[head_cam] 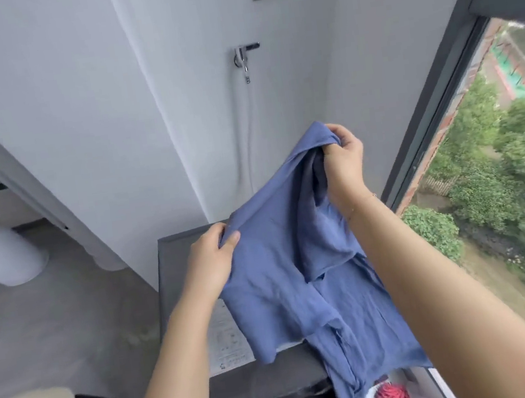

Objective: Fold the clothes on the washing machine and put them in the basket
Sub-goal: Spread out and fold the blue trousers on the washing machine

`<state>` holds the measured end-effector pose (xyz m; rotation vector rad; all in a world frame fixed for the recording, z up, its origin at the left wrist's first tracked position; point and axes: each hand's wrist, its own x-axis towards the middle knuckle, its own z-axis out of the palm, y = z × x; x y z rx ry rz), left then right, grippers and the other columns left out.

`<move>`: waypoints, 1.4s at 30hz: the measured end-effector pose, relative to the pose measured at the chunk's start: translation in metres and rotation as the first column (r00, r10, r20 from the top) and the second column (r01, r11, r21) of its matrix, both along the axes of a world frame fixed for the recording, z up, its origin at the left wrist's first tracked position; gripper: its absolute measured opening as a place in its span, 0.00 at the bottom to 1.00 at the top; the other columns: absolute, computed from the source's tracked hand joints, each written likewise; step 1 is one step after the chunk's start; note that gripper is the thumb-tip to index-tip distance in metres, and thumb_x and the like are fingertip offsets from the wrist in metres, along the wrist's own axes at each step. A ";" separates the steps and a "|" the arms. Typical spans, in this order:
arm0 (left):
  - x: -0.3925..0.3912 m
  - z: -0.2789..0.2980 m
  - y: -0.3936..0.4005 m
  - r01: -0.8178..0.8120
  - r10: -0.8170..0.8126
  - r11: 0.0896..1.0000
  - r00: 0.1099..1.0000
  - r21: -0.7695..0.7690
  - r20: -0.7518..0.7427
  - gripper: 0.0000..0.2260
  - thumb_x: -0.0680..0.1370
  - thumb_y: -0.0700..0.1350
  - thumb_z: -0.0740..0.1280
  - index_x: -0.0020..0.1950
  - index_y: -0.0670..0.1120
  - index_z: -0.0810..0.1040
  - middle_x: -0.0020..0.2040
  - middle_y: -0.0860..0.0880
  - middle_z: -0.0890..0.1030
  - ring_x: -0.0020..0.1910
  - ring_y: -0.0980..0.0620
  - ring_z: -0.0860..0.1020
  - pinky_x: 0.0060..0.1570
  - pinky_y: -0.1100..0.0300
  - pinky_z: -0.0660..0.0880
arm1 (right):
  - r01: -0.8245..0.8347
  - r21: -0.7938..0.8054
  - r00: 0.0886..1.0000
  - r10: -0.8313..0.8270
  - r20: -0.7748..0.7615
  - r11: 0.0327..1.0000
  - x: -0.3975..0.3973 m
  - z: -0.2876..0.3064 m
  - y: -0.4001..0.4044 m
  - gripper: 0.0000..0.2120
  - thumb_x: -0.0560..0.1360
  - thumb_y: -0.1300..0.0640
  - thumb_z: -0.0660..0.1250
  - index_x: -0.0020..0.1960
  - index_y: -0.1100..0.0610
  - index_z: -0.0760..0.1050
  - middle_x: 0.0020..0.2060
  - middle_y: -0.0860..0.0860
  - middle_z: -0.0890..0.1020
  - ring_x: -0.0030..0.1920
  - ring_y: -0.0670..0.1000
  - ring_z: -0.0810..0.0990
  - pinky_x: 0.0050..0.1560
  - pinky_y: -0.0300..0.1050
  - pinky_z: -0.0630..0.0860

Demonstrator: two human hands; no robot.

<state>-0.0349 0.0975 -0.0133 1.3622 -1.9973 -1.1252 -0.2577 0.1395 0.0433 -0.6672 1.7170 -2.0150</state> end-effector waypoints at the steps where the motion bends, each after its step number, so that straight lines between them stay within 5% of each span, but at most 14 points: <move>1: 0.006 -0.005 -0.010 -0.026 0.026 1.000 1.000 0.011 0.010 0.11 0.80 0.46 0.64 0.44 0.38 0.72 0.40 0.44 0.77 0.39 0.45 0.72 0.38 0.56 0.66 | -0.026 0.033 1.000 0.026 0.000 0.999 0.001 -0.005 -0.016 0.15 0.73 0.70 0.54 0.42 0.56 0.76 0.36 0.52 0.77 0.37 0.48 0.74 0.38 0.38 0.74; 7: 0.042 -0.049 -0.075 -0.194 0.183 0.975 0.977 0.105 0.110 0.12 0.79 0.46 0.63 0.45 0.37 0.72 0.39 0.42 0.77 0.39 0.44 0.73 0.38 0.54 0.66 | -0.253 0.256 0.964 0.221 0.147 0.933 0.035 -0.048 -0.119 0.14 0.76 0.69 0.52 0.39 0.56 0.71 0.31 0.50 0.74 0.32 0.48 0.71 0.29 0.35 0.69; 10: 0.051 -0.070 -0.094 -0.272 0.250 0.960 0.938 0.061 0.239 0.08 0.79 0.44 0.61 0.43 0.41 0.69 0.37 0.46 0.72 0.39 0.43 0.72 0.35 0.54 0.63 | -0.391 0.255 0.896 0.301 0.326 0.884 0.052 -0.079 -0.149 0.14 0.77 0.67 0.54 0.56 0.55 0.71 0.43 0.55 0.78 0.43 0.53 0.77 0.45 0.44 0.79; 12: 0.058 -0.085 -0.098 -0.323 0.301 0.946 0.903 0.024 0.306 0.06 0.78 0.43 0.62 0.53 0.42 0.72 0.47 0.44 0.76 0.49 0.40 0.75 0.41 0.52 0.68 | -0.462 0.290 0.861 0.346 0.373 0.838 0.061 -0.103 -0.152 0.18 0.76 0.67 0.57 0.64 0.53 0.68 0.45 0.54 0.77 0.47 0.53 0.76 0.52 0.47 0.75; 14: 0.062 -0.102 -0.094 -0.338 0.312 0.941 0.837 -0.025 0.449 0.20 0.76 0.43 0.67 0.68 0.44 0.68 0.63 0.41 0.72 0.62 0.39 0.70 0.54 0.48 0.70 | -0.485 0.358 0.855 0.345 0.388 0.798 0.066 -0.122 -0.140 0.19 0.76 0.68 0.58 0.66 0.56 0.69 0.42 0.53 0.75 0.44 0.51 0.74 0.48 0.44 0.73; 17: 0.058 -0.119 -0.077 -0.278 0.333 0.942 0.745 -0.186 0.578 0.31 0.74 0.43 0.70 0.74 0.48 0.62 0.74 0.42 0.60 0.73 0.41 0.59 0.65 0.44 0.63 | -0.385 0.547 0.923 0.295 0.248 0.743 0.062 -0.151 -0.106 0.16 0.75 0.68 0.58 0.60 0.56 0.73 0.49 0.53 0.78 0.44 0.50 0.77 0.47 0.43 0.75; 22: 0.022 -0.144 -0.070 0.057 -0.030 0.997 0.882 -0.045 0.470 0.20 0.79 0.39 0.63 0.70 0.46 0.69 0.74 0.45 0.65 0.73 0.43 0.62 0.68 0.53 0.62 | -0.130 0.799 0.953 0.297 -0.062 0.586 0.046 -0.186 -0.032 0.14 0.73 0.66 0.60 0.56 0.55 0.72 0.54 0.52 0.71 0.38 0.47 0.73 0.39 0.44 0.69; 26: 0.001 -0.165 -0.061 0.040 -0.147 0.984 0.734 0.174 0.663 0.27 0.83 0.51 0.54 0.79 0.53 0.46 0.79 0.49 0.38 0.78 0.49 0.39 0.71 0.36 0.48 | -0.115 0.875 0.933 0.355 -0.068 0.470 0.046 -0.212 0.018 0.15 0.71 0.65 0.62 0.56 0.56 0.70 0.53 0.51 0.69 0.38 0.52 0.74 0.42 0.47 0.71; 29: -0.002 -0.169 -0.049 -0.040 -0.141 0.974 0.671 0.225 0.728 0.25 0.84 0.55 0.47 0.77 0.60 0.37 0.77 0.51 0.32 0.76 0.48 0.32 0.68 0.28 0.45 | -0.103 0.849 0.891 0.428 -0.153 0.518 0.044 -0.230 0.022 0.16 0.72 0.69 0.61 0.58 0.59 0.72 0.55 0.54 0.69 0.44 0.53 0.72 0.44 0.43 0.64; 32: -0.002 -0.165 -0.038 -0.151 -0.101 0.957 0.623 0.246 0.776 0.26 0.84 0.54 0.46 0.77 0.58 0.35 0.77 0.47 0.32 0.76 0.43 0.34 0.68 0.28 0.52 | -0.139 0.845 0.853 0.497 -0.163 0.516 0.036 -0.236 0.001 0.19 0.71 0.72 0.59 0.59 0.60 0.74 0.51 0.52 0.66 0.55 0.58 0.69 0.53 0.39 0.61; 36: -0.003 -0.159 -0.031 -0.285 -0.144 0.896 0.537 0.340 0.831 0.29 0.84 0.54 0.50 0.78 0.54 0.35 0.77 0.39 0.34 0.76 0.33 0.40 0.68 0.33 0.59 | -0.247 0.808 0.809 0.573 -0.132 0.534 0.017 -0.239 -0.027 0.21 0.69 0.74 0.57 0.55 0.58 0.78 0.50 0.49 0.69 0.56 0.57 0.71 0.61 0.41 0.66; 39: -0.003 -0.150 -0.043 -0.324 -0.182 0.863 0.517 0.387 0.836 0.30 0.81 0.56 0.56 0.78 0.48 0.48 0.75 0.36 0.49 0.73 0.32 0.56 0.69 0.40 0.63 | -0.388 0.713 0.817 0.576 -0.026 0.583 0.007 -0.225 -0.032 0.21 0.71 0.75 0.57 0.50 0.54 0.78 0.49 0.47 0.71 0.50 0.50 0.74 0.52 0.30 0.70; 42: -0.009 -0.134 -0.052 -0.357 0.053 0.902 0.651 0.244 0.757 0.24 0.80 0.55 0.60 0.71 0.44 0.62 0.69 0.40 0.63 0.67 0.38 0.65 0.62 0.46 0.70 | -0.351 0.632 0.916 0.393 0.080 0.691 0.000 -0.208 -0.015 0.13 0.74 0.69 0.59 0.47 0.56 0.79 0.48 0.49 0.78 0.41 0.45 0.78 0.40 0.33 0.74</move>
